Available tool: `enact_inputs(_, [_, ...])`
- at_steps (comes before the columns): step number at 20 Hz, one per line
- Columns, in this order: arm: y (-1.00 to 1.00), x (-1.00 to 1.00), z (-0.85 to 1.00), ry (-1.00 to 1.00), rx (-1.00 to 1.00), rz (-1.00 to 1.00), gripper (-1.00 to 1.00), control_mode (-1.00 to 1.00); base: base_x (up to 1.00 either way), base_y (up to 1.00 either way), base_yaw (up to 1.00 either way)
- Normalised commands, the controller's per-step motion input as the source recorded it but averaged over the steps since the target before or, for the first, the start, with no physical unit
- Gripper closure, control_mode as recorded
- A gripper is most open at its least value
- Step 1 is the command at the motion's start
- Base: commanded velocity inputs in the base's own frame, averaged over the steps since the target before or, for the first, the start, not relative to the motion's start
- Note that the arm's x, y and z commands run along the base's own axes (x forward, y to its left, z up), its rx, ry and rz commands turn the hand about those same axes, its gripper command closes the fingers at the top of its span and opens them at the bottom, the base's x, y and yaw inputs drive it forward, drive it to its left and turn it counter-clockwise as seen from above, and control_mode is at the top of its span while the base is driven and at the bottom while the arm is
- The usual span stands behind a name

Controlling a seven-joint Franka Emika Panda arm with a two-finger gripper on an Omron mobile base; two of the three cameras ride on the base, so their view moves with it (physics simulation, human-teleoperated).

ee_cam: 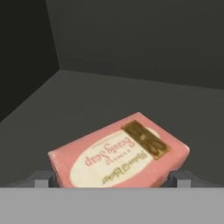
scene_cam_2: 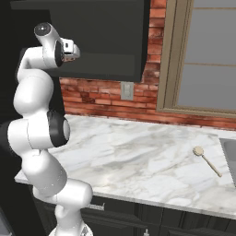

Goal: Locate and retrieve the bar soap and dish brush from the cabinet. Place them next to the sink.

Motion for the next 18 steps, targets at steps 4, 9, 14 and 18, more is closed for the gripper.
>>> enact_inputs(4, [0.0,-0.01,0.01,0.0,0.0,0.0,1.0,-1.0,0.0,0.0,0.0])
enact_inputs(9, [0.06,-0.29,0.11,-0.01,-0.04,-0.02,1.0,-1.0,0.0,0.0,0.0])
enact_inputs(14, [-0.07,-0.39,0.16,-0.02,-0.04,0.0,1.0,-1.0,0.0,0.0,0.0])
enact_inputs(18, [-0.21,-0.42,0.06,-0.02,-0.02,0.0,1.0,-1.0,0.0,0.0,0.0])
